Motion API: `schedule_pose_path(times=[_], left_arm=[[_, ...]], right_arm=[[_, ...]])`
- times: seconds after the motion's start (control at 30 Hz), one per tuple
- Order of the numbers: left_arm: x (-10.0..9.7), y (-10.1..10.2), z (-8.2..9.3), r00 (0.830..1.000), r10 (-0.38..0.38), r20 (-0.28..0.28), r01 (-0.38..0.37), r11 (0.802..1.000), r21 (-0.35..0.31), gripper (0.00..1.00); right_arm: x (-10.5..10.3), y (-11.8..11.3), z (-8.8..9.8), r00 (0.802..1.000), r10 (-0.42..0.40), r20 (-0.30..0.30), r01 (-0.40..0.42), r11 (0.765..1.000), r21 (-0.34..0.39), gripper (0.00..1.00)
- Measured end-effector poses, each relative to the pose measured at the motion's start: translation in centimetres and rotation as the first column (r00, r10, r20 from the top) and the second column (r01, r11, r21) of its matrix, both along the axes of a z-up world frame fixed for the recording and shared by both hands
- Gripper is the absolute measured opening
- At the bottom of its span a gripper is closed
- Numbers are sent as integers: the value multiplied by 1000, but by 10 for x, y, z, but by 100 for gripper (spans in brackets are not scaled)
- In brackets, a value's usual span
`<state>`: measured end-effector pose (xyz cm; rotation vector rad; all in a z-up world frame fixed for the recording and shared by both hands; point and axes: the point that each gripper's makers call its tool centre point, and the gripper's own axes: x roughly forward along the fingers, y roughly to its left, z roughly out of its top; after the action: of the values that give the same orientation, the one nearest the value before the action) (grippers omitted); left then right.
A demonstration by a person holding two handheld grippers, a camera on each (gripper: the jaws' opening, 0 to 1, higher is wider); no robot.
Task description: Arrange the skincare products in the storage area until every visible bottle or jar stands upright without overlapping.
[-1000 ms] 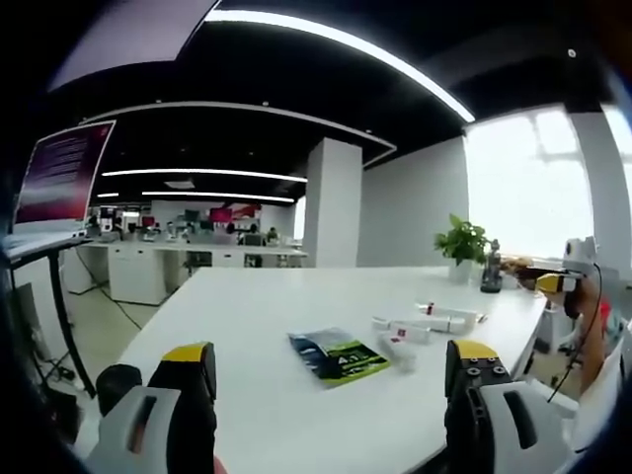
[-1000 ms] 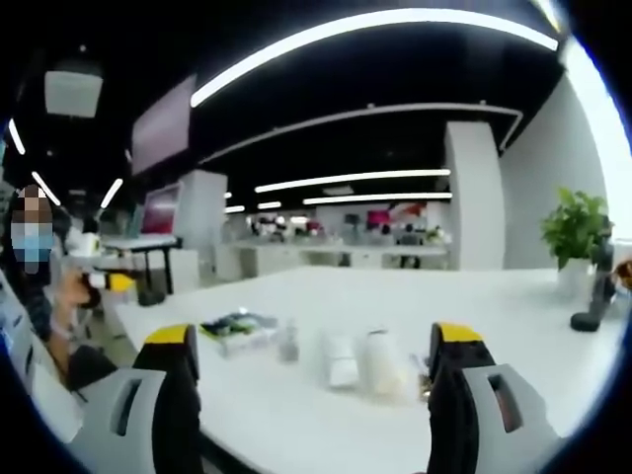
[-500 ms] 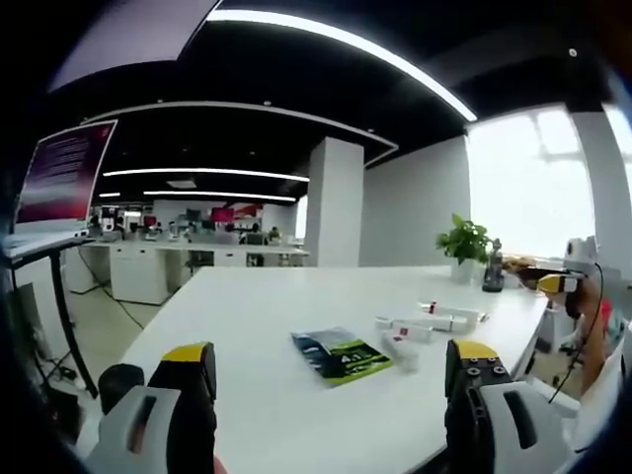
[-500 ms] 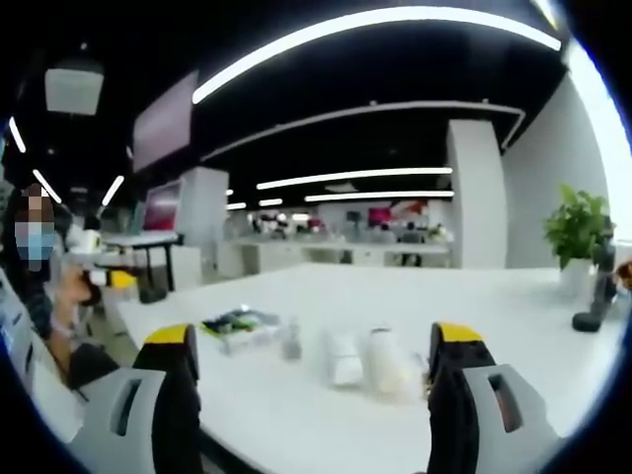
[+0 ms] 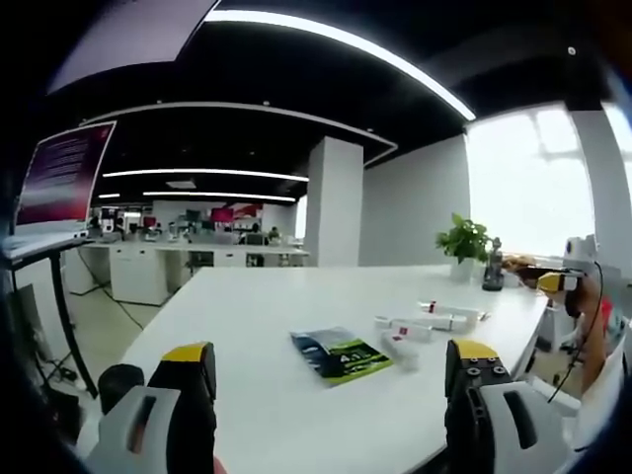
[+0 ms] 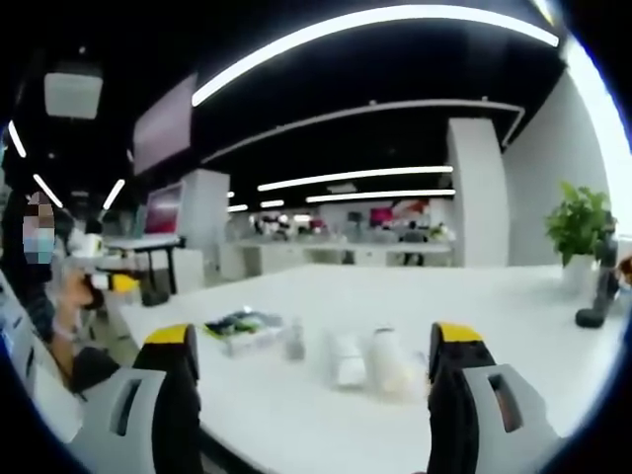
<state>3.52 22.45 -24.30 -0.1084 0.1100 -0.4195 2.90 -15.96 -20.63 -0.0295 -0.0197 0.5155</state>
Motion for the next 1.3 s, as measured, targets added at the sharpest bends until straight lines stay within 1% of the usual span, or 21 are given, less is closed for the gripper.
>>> schedule_pose_path(times=[0.1, 0.17, 0.2, 0.27, 0.33, 0.4, 0.57, 0.67, 0.77, 0.9, 1.0, 1.07, 1.13, 1.3], left_arm=[[0, -2, 0, 1000, -4, 1, 4, 1000, 6, 99], [0, -3, -1, 1000, -5, -1, 5, 1000, 5, 99], [0, -4, -1, 1000, -6, -1, 6, 1000, 5, 99], [2, -8, -4, 1000, -23, -10, 23, 1000, 9, 99], [3, -8, -5, 999, -29, -14, 29, 1000, 8, 99], [3, -8, -6, 999, -29, -17, 29, 1000, 4, 99], [2, -8, -4, 999, -31, -10, 31, 1000, 4, 99], [1, -8, -4, 999, -32, -8, 32, 999, 0, 99], [2, -7, -3, 1000, -28, -8, 28, 1000, -2, 99], [1, -9, -3, 1000, -30, -5, 30, 1000, -2, 99], [1, -12, -2, 999, -40, -3, 40, 999, 2, 99], [2, -13, -2, 999, -47, -3, 47, 999, -2, 99], [2, -14, -3, 999, -50, -4, 50, 999, -5, 99], [1, -18, -5, 998, -62, -11, 62, 998, 1, 99]], right_arm=[[0, 3, -2, 1000, 24, -10, -24, 1000, -11, 96], [1, 2, 0, 1000, 27, -5, -27, 1000, -10, 97], [3, -1, 7, 1000, 16, 9, -16, 1000, 10, 97], [4, -2, 11, 1000, 15, 16, -15, 1000, 3, 97], [6, -3, 12, 1000, 12, 13, -12, 1000, -13, 97], [9, -5, 15, 1000, 4, 17, -4, 1000, -11, 97], [11, -4, 15, 1000, 16, 4, -16, 1000, -18, 97], [12, -2, 17, 1000, 21, 6, -21, 1000, -23, 98], [13, 2, 21, 999, 36, 9, -36, 999, -13, 98], [16, 8, 30, 998, 62, 20, -62, 998, 2, 100], [23, 12, 35, 997, 66, 29, -66, 998, -6, 100], [29, 15, 37, 997, 69, 30, -68, 997, -27, 100], [34, 17, 40, 996, 79, 44, -78, 996, -33, 100], [57, 16, 37, 995, 97, -3, -97, 994, -46, 100]])
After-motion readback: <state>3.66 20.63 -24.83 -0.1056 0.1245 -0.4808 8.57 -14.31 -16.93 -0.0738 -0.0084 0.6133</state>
